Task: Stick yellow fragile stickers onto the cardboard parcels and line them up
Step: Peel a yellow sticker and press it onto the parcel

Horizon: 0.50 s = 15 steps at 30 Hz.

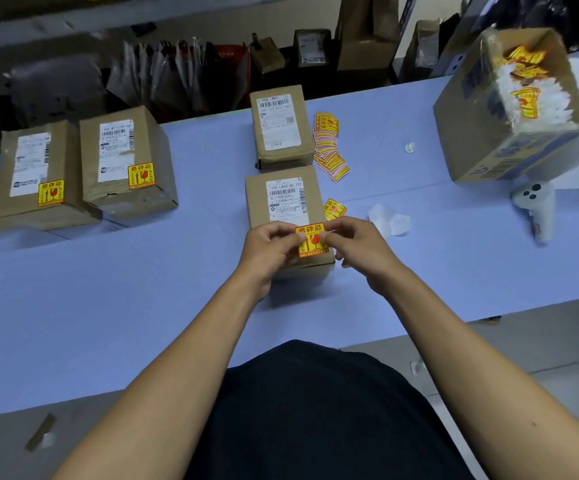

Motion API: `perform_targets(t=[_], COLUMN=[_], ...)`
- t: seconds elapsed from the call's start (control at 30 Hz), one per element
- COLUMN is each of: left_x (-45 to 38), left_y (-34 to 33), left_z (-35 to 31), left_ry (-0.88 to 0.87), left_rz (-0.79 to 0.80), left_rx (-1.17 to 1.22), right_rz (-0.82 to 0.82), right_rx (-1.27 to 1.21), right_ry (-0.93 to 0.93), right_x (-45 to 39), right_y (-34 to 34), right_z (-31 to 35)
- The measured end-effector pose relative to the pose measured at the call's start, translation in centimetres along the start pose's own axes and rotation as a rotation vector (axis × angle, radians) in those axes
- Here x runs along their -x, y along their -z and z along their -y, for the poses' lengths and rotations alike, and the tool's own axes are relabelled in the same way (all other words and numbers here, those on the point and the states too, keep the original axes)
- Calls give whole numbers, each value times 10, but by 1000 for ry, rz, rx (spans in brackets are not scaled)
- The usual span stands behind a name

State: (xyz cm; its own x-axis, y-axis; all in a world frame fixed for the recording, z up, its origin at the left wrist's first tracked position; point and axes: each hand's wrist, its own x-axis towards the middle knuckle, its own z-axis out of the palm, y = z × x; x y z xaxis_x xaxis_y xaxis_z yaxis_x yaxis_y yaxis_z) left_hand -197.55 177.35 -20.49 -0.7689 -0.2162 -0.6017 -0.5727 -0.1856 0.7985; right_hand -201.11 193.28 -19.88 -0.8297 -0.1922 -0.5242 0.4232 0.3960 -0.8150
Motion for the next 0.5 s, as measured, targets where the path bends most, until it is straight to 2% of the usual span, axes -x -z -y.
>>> perform_targets(t=[0.2, 0.37, 0.5], left_x=[-4, -10, -16], left_y=[-5, -13, -18], left_z=[-7, -3, -1], left_ry=[-14, -200, -189], left_rz=[15, -51, -55], left_rx=[-118, -450, -554], right_rz=[2, -75, -98], right_rx=[12, -1, 6], right_ry=[-8, 6, -55], right_x=[-4, -4, -6], right_y=[7, 7, 11], right_z=[4, -3, -8])
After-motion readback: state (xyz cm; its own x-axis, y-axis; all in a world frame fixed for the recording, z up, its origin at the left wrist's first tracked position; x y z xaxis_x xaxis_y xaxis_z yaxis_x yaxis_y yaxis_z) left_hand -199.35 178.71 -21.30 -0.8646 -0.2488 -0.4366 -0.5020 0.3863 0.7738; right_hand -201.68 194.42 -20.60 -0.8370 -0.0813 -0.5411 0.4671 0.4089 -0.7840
